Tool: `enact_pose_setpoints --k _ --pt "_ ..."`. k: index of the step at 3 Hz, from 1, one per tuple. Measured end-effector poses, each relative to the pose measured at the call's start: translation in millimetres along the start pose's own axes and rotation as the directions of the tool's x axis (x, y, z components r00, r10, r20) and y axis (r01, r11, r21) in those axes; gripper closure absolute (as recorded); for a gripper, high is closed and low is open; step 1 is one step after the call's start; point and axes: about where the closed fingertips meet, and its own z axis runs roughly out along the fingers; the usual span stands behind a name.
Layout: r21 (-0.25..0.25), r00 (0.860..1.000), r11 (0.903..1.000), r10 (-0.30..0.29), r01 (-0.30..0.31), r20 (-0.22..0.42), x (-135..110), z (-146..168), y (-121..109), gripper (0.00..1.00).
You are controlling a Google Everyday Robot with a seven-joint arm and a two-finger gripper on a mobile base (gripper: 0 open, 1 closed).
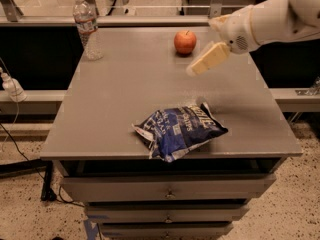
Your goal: Knock water bottle over
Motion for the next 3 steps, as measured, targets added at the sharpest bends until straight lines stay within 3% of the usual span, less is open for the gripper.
enact_pose_setpoints --k 1,2,3 --pt "-0.036 0.989 0.9991 0.026 -0.021 0.143 -33 40 3 0.0" --pt "-0.07 0.97 0.9975 0.028 -0.012 0.243 -72 76 11 0.0" --pt "-0.104 0.953 0.9941 0.003 0.03 0.304 -111 114 23 0.0"
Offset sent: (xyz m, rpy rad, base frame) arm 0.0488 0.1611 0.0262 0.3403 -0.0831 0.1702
